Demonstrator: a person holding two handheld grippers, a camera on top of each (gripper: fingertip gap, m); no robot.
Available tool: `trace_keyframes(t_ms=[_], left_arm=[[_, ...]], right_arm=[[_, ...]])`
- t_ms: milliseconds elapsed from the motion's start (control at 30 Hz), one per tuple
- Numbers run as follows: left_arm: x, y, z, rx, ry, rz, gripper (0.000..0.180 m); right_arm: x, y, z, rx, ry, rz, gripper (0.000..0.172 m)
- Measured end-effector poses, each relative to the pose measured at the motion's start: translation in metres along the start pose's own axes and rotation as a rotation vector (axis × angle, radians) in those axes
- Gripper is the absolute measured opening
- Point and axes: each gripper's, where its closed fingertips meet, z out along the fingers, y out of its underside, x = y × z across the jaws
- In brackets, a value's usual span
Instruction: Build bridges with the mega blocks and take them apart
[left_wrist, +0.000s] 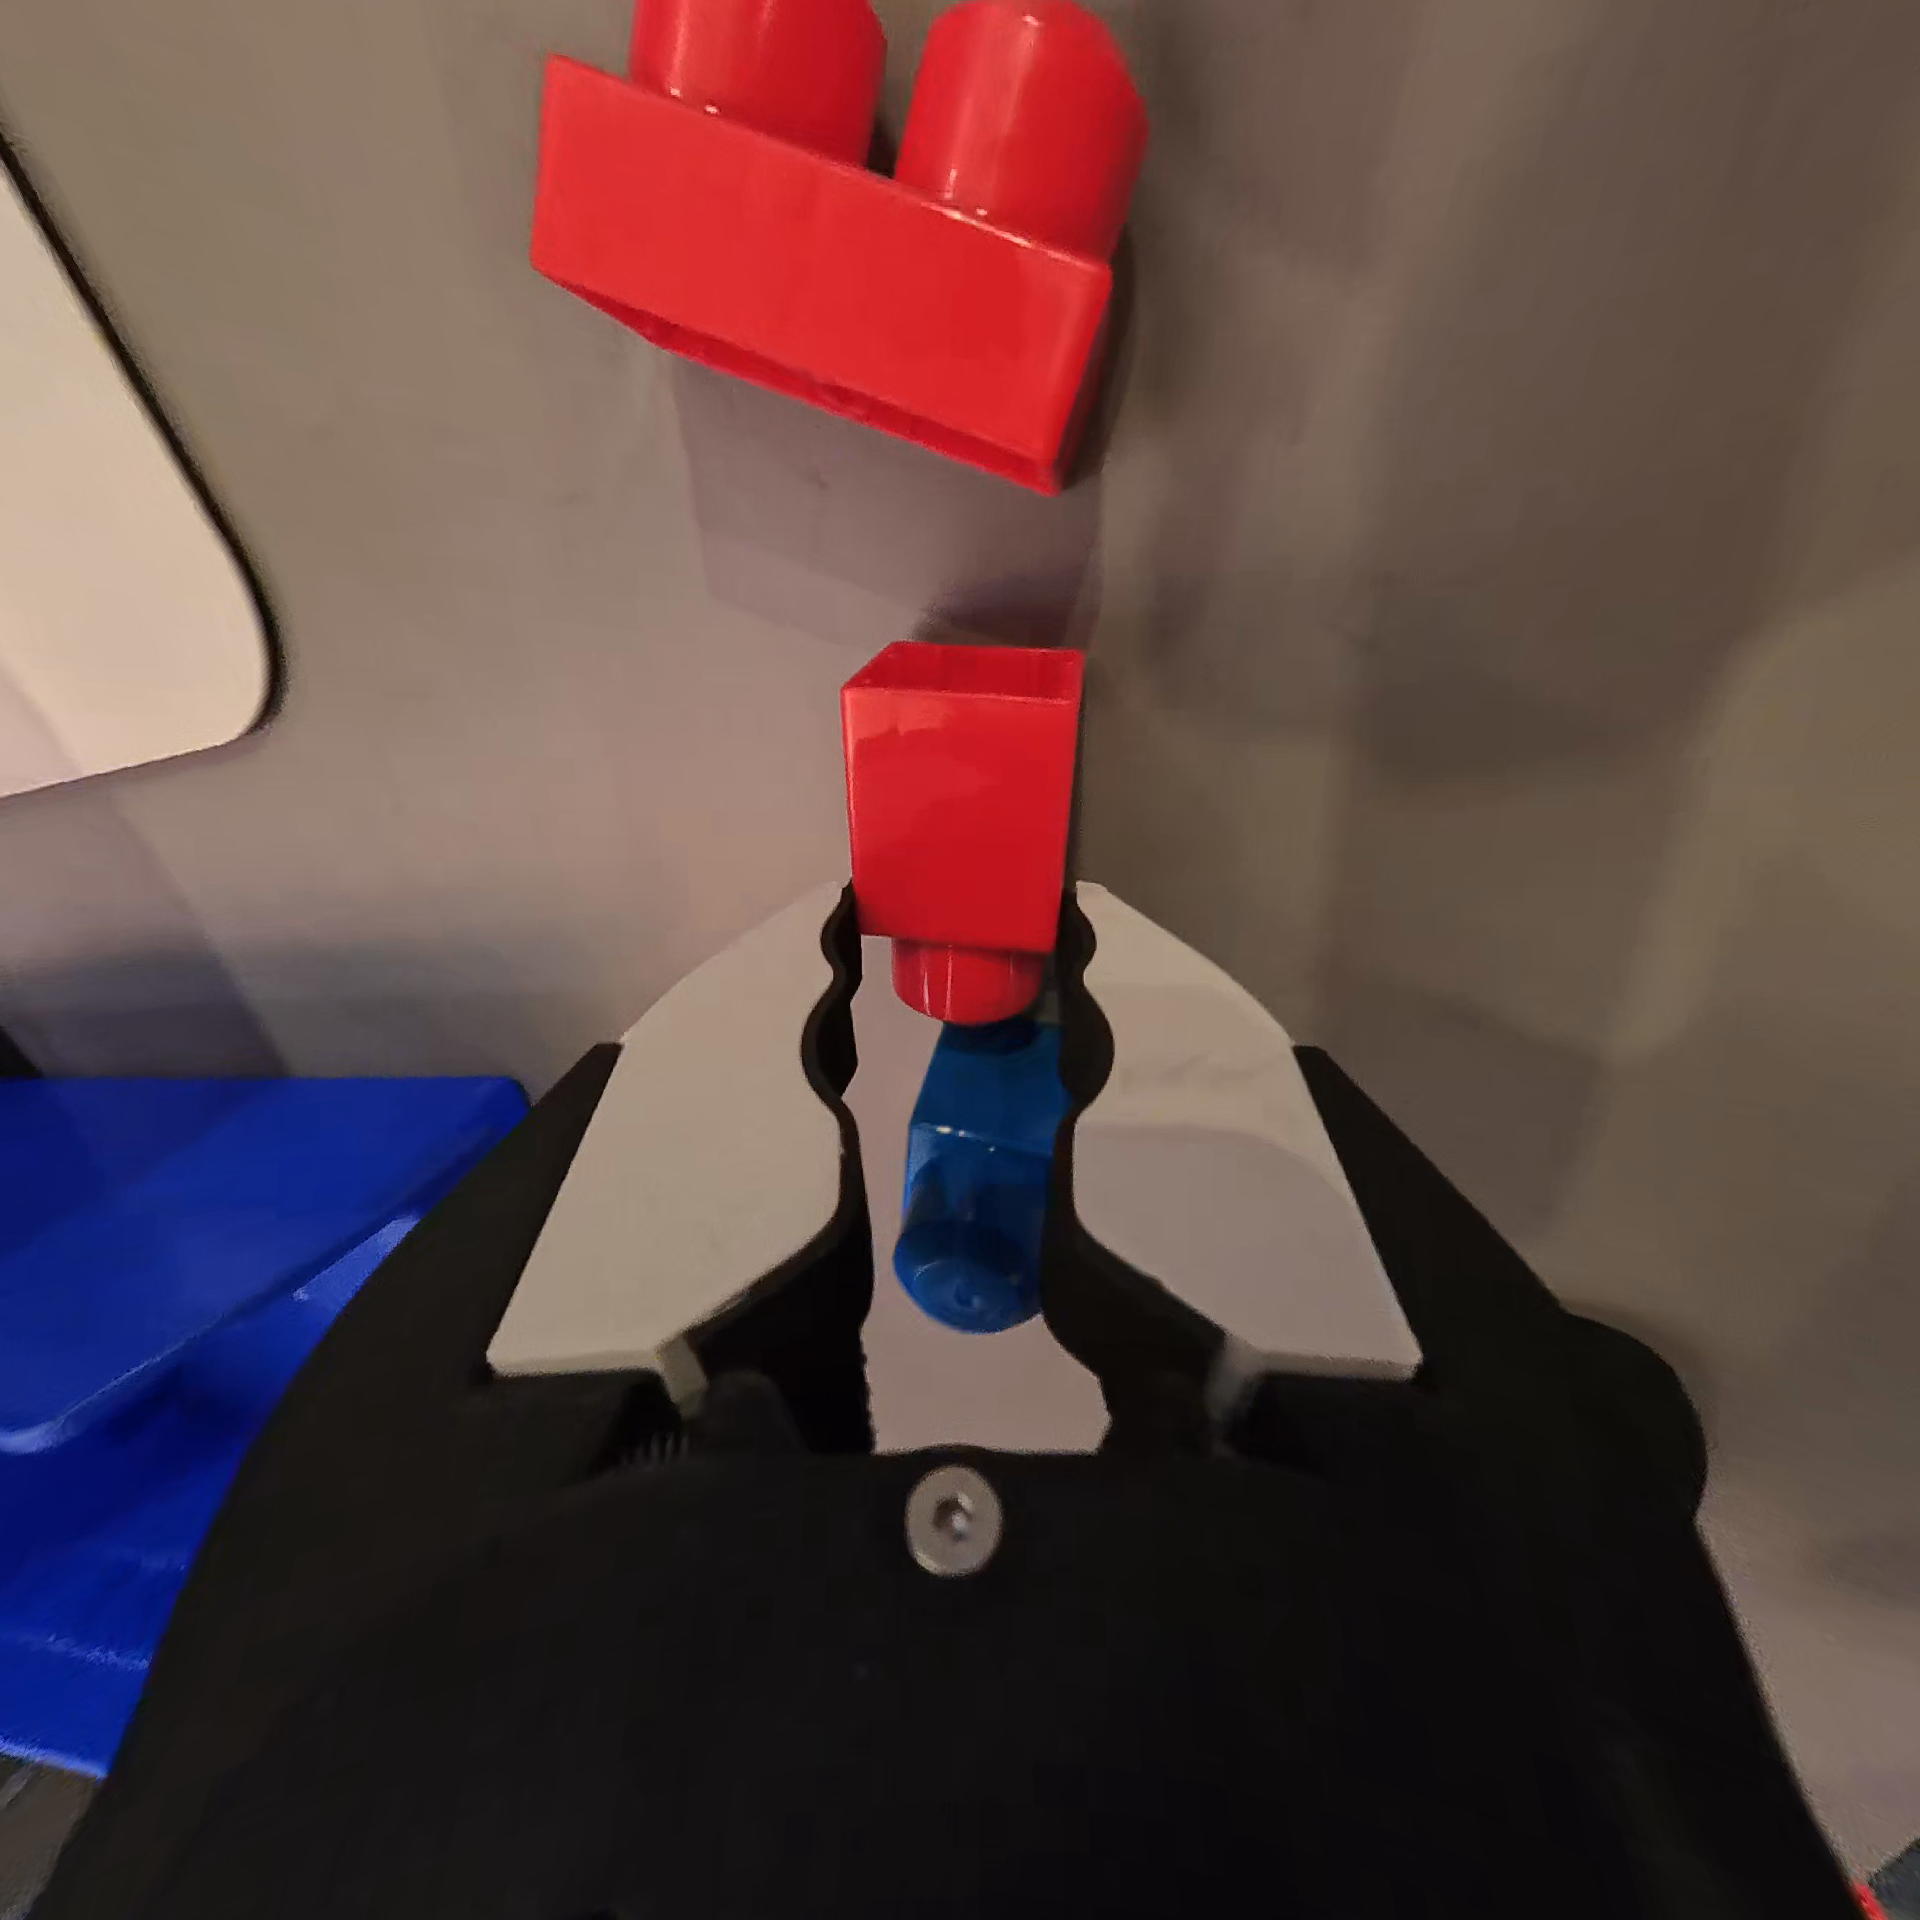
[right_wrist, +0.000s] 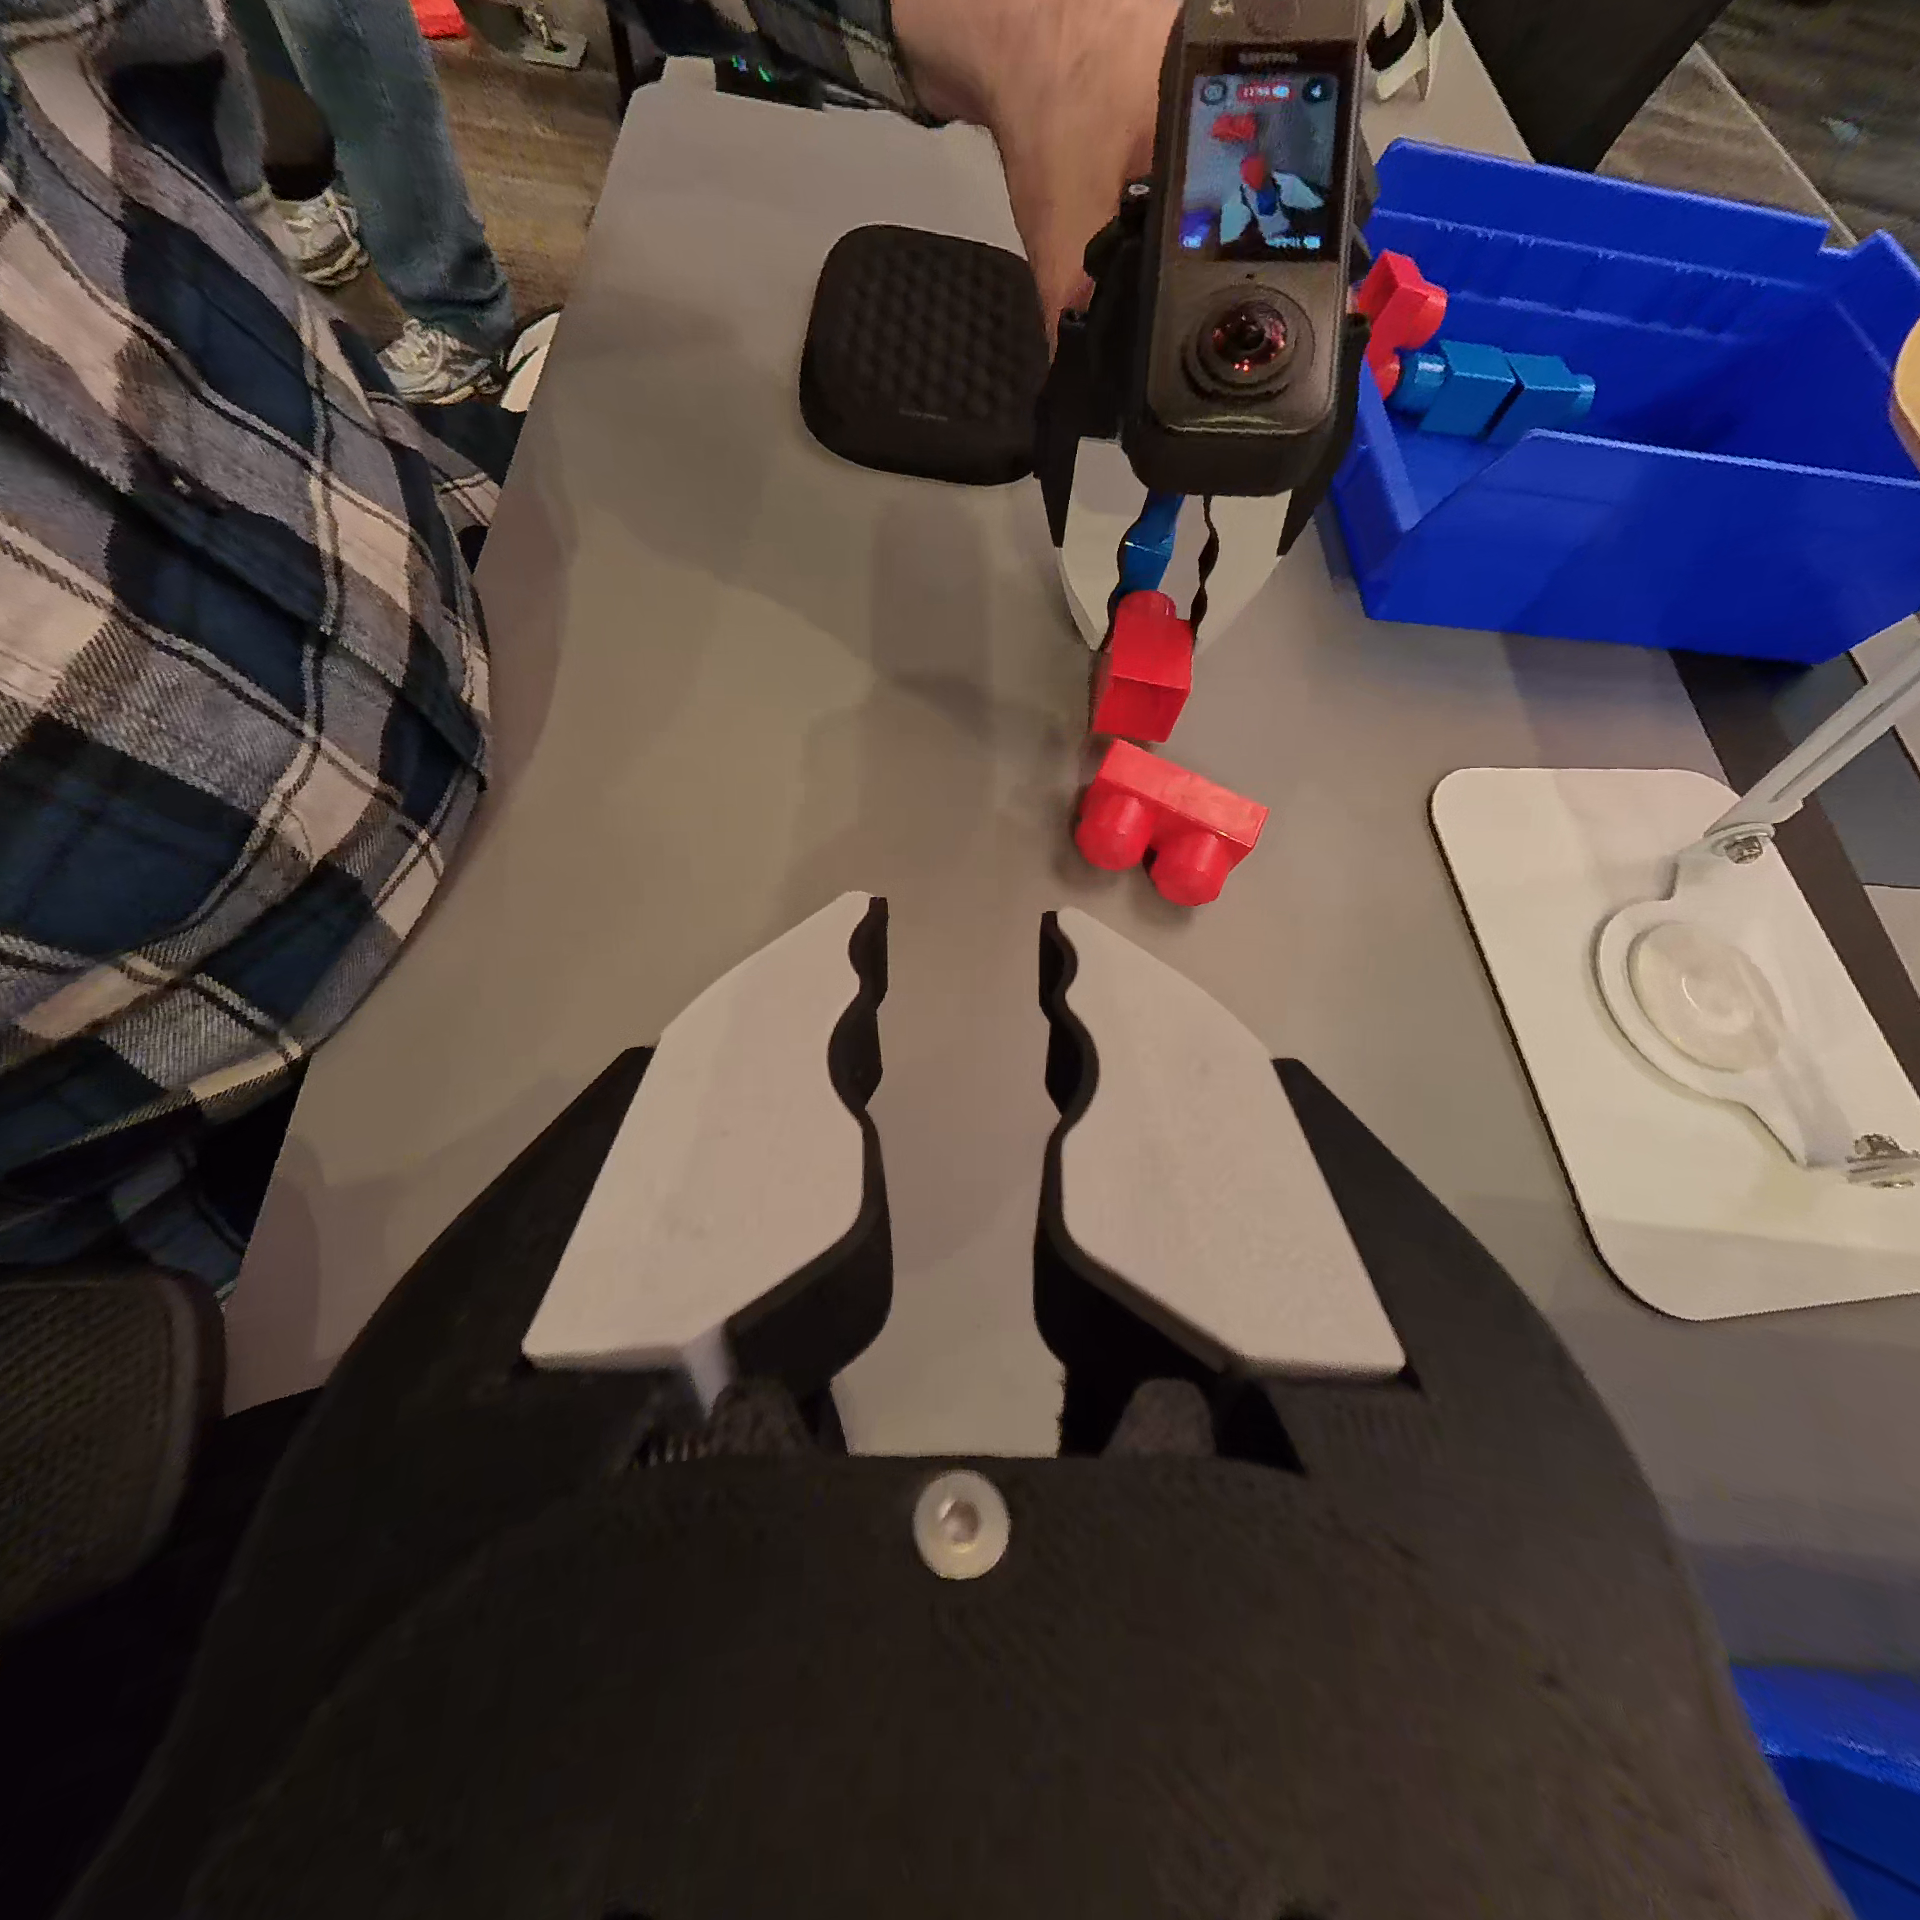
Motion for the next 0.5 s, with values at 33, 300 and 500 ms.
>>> trace_keyframes(t_ms=[33,300,500], left_arm=[[-0.003,0.002,-0.002,-0.01,-0.02,0.004,0.035],[0.012,0.022,-0.03,-0.131,0.159,-0.067,0.035],[0.007,0.022,-0.07,-0.139,0.071,0.038,0.035]], right_arm=[[0.001,0.0,0.001,0.003,0.004,0.001,0.028],[-0.007,-0.001,0.017,-0.007,-0.046,-0.019,0.029],[-0.009,-0.002,0.017,0.012,-0.056,-0.022,0.028]])
